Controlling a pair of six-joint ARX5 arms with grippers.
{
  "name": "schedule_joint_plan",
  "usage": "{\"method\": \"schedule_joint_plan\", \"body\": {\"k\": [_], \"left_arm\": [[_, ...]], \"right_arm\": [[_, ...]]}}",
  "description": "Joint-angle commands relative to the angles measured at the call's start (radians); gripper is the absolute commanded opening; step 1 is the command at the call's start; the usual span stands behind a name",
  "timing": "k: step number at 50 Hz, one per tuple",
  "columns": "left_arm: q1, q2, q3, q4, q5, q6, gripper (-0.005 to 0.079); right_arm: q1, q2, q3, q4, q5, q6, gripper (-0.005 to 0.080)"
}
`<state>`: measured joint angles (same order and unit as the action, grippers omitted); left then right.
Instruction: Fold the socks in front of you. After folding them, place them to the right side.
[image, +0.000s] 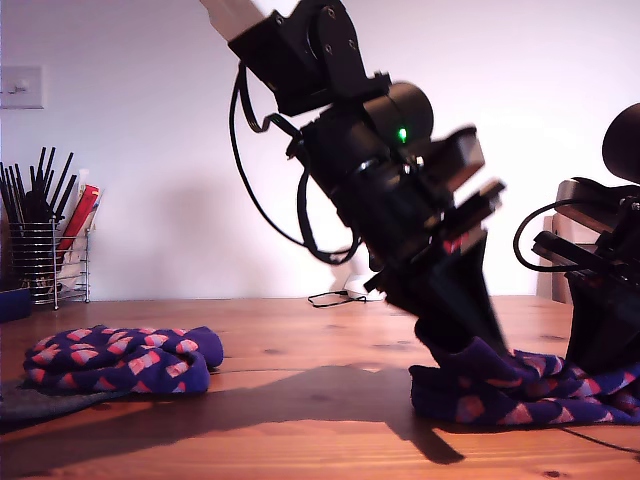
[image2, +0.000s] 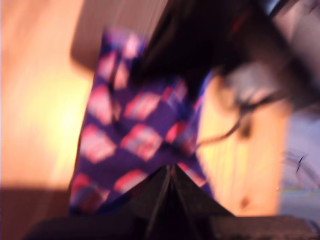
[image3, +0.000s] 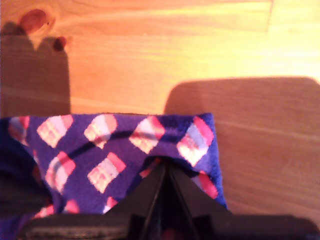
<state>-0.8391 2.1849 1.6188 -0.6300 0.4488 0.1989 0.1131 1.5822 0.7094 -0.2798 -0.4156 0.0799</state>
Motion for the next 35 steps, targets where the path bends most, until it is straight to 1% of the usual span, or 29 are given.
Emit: {"method": "schedule_joint_plan", "body": {"k": [1,8,12,16,24,32,33,35], "left_arm": [[-0.001,0.048,-0.014,-0.018,-0.026,0.022,-0.0021],[0.007,0.048,-0.014,-0.029,-0.093,0.038,-0.0021],[0.022,0.048,-0.015,-0.039,-0.098,0.039,-0.0021],[0.028,0.048,-0.020,-0.032,-0.122,0.051,-0.0021],[0.050,0.049,-0.022,-0.026,-0.121,0.067,-0.0021],[0.051,0.056,-0.024,0.011,-0.122,0.153,-0.0021],[0.051,0.056,-0.024,0.018,-0.123,0.179,-0.0021],[0.051,0.056,-0.024,0.033,-0.121,0.188,-0.0021]], "right_arm": [[0.004,0.021,-0.028,0.003,0.006,-0.006,-0.0013],[0.004,0.021,-0.028,0.003,0.006,-0.009,-0.0013],[0.004,0.021,-0.028,0.002,0.006,-0.009,-0.0013],[0.004,0.021,-0.028,-0.001,0.006,-0.009,-0.0013],[0.005,0.021,-0.028,-0.001,-0.007,-0.008,-0.0013],[0.005,0.020,-0.025,-0.005,-0.088,0.010,-0.0013],[0.005,0.020,-0.024,-0.010,-0.097,0.011,-0.0013],[0.005,0.019,-0.017,-0.027,-0.109,0.011,-0.0013]]}}
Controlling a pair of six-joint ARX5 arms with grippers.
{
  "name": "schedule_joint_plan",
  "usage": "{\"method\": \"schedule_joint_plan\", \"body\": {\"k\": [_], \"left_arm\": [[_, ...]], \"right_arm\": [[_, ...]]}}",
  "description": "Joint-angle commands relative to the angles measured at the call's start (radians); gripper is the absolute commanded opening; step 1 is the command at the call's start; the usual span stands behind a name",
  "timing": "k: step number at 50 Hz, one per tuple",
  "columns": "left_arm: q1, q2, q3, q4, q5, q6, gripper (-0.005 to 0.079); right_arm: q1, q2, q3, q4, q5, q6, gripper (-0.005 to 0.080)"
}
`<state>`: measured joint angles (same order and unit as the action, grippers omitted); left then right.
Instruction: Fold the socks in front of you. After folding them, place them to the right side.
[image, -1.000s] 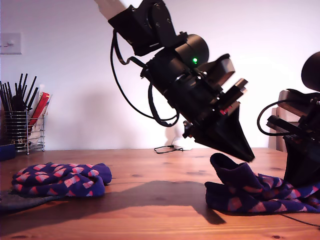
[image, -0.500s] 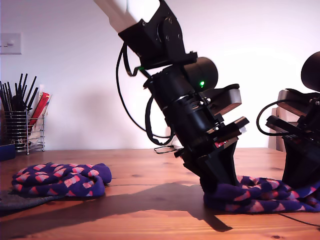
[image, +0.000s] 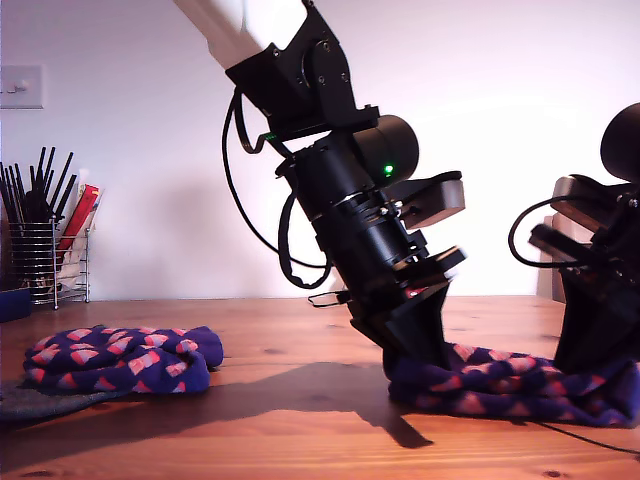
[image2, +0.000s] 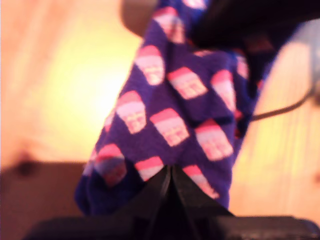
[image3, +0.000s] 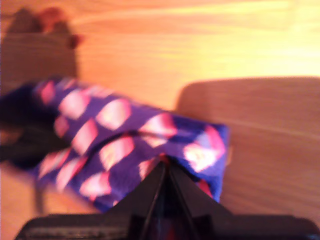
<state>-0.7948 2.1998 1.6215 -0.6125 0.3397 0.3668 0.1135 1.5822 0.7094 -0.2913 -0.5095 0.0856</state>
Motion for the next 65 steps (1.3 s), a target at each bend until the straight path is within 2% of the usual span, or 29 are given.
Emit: {"method": "schedule_joint_plan", "body": {"k": [1,7,13,20,34,45,49,65], "left_arm": [[0.006,0.041,-0.027,0.023,-0.012,0.051,-0.0021],[0.000,0.041,-0.027,0.060,-0.013,0.115,-0.0021],[-0.011,0.052,-0.027,0.073,-0.013,0.283,-0.0021],[-0.028,0.090,-0.027,0.083,-0.008,0.369,-0.0021],[-0.066,0.123,-0.027,0.113,-0.008,0.511,-0.0021],[-0.071,0.123,-0.027,0.144,-0.007,0.710,-0.0021],[-0.071,0.123,-0.027,0.156,-0.008,0.742,-0.0021],[-0.069,0.109,-0.026,0.182,-0.008,0.741,-0.0021]], "right_arm": [[0.006,0.018,-0.011,-0.029,-0.020,0.005,-0.0013],[0.019,0.002,0.028,-0.085,-0.037,0.005,-0.0013],[0.047,-0.027,0.084,-0.129,-0.043,0.003,-0.0013],[0.075,-0.036,0.139,-0.198,-0.042,-0.011,-0.0013],[0.096,-0.036,0.142,-0.202,-0.028,-0.061,-0.0013],[0.096,-0.036,0.142,-0.229,-0.003,-0.091,-0.0013],[0.096,-0.036,0.142,-0.248,0.012,-0.107,-0.0013],[0.095,-0.036,0.141,-0.260,0.027,-0.140,-0.0013]]}}
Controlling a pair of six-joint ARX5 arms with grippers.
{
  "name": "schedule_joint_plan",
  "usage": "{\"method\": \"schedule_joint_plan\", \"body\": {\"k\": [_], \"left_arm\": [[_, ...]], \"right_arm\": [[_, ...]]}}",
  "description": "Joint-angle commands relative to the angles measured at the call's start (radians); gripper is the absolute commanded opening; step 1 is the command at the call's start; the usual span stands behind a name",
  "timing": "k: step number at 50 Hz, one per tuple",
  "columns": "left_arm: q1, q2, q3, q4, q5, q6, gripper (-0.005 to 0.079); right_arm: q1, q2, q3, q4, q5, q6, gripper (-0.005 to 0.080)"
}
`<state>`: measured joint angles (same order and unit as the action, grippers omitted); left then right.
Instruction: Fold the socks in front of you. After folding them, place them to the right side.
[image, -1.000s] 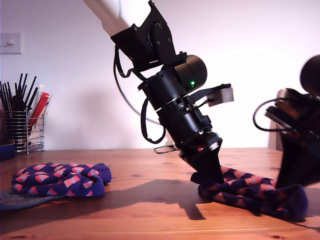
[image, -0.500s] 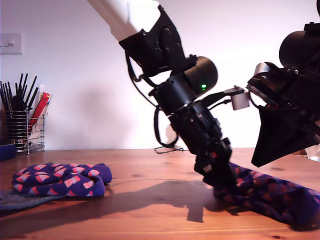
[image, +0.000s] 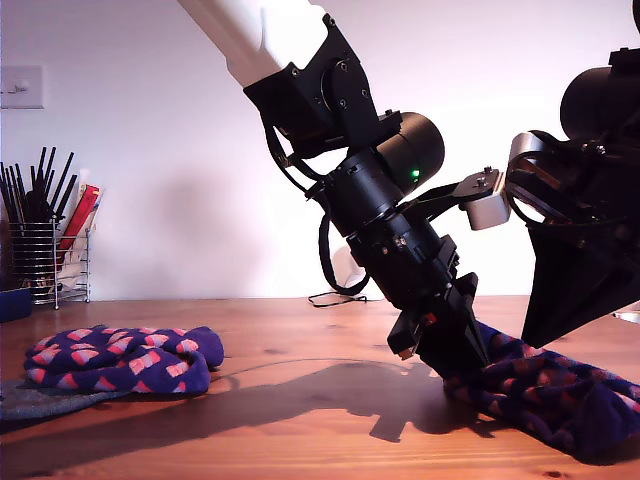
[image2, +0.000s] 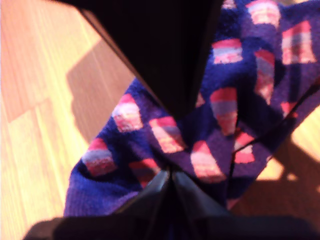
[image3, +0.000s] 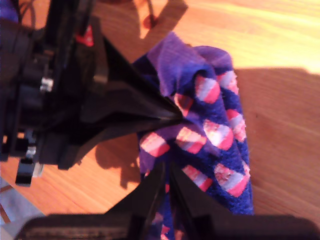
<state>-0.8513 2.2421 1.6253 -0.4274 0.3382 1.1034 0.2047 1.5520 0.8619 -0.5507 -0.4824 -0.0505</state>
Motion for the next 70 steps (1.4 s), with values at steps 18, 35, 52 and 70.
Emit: {"method": "schedule_joint_plan", "body": {"k": [18,35,52,70], "left_arm": [[0.026,0.019,-0.029,0.000,0.001,-0.007,-0.0021],[0.066,-0.046,-0.029,-0.001,0.025,-0.068,-0.0021],[0.078,-0.144,-0.029,-0.030,0.046,-0.113,-0.0021],[0.164,-0.199,-0.029,-0.156,-0.018,-0.299,-0.0021]], "right_arm": [[-0.005,-0.016,-0.011,-0.023,-0.120,-0.056,-0.0013],[-0.009,-0.093,-0.011,-0.031,-0.118,-0.058,-0.0013],[-0.009,-0.093,-0.011,0.001,-0.109,-0.058,-0.0013],[-0.009,-0.088,-0.011,0.080,-0.058,-0.058,-0.0013]]}}
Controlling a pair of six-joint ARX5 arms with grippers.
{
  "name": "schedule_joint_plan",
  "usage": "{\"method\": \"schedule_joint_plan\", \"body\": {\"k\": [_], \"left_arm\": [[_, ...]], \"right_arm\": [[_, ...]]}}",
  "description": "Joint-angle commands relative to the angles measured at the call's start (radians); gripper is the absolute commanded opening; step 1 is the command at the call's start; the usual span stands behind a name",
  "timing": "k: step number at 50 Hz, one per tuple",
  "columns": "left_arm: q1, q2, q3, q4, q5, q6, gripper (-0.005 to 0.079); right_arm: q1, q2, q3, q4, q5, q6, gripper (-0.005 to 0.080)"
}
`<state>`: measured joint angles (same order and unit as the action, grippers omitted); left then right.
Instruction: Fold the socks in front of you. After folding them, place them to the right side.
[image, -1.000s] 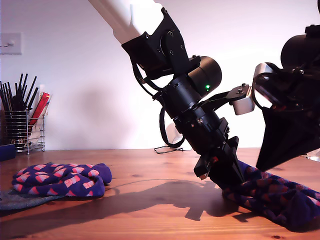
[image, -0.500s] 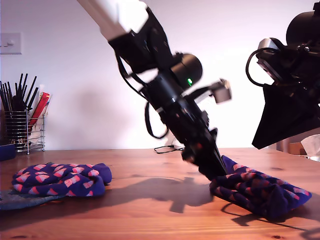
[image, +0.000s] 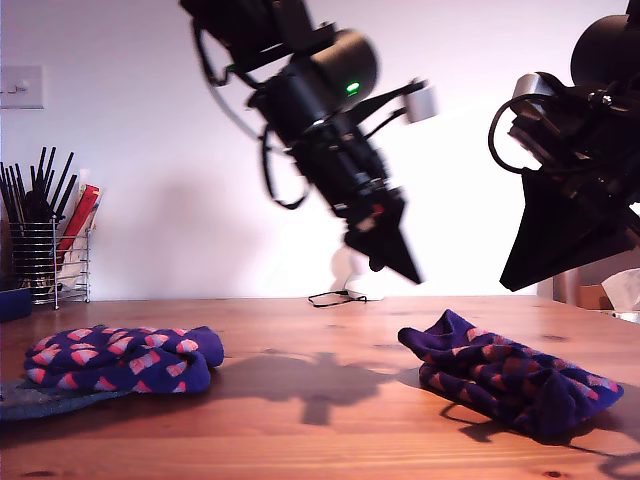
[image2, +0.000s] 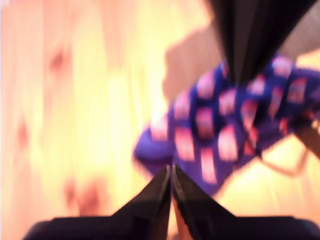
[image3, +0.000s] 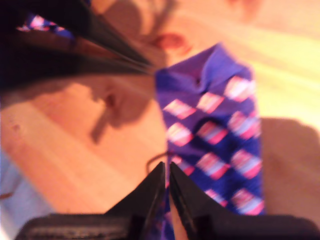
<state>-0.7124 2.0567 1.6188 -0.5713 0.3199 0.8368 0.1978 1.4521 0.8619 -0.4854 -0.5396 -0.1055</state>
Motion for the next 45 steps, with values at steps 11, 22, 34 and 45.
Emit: {"method": "schedule_joint_plan", "body": {"k": [11,22,34,45], "left_arm": [[0.072,-0.017,-0.023,-0.126,0.022,-0.236,-0.0021],[0.076,-0.033,-0.023,-0.204,0.063,-0.341,-0.0021],[0.076,-0.085,-0.023,-0.265,0.167,-0.419,-0.0021],[0.076,-0.109,-0.023,-0.328,0.195,-0.442,-0.0021]], "right_arm": [[0.000,0.085,-0.011,0.048,0.000,-0.001,-0.0013],[0.002,0.174,-0.011,0.093,-0.001,0.000,-0.0013],[0.018,0.256,-0.011,0.117,-0.008,-0.001,-0.0013],[0.024,0.319,-0.011,0.165,0.032,0.000,-0.0013]]}}
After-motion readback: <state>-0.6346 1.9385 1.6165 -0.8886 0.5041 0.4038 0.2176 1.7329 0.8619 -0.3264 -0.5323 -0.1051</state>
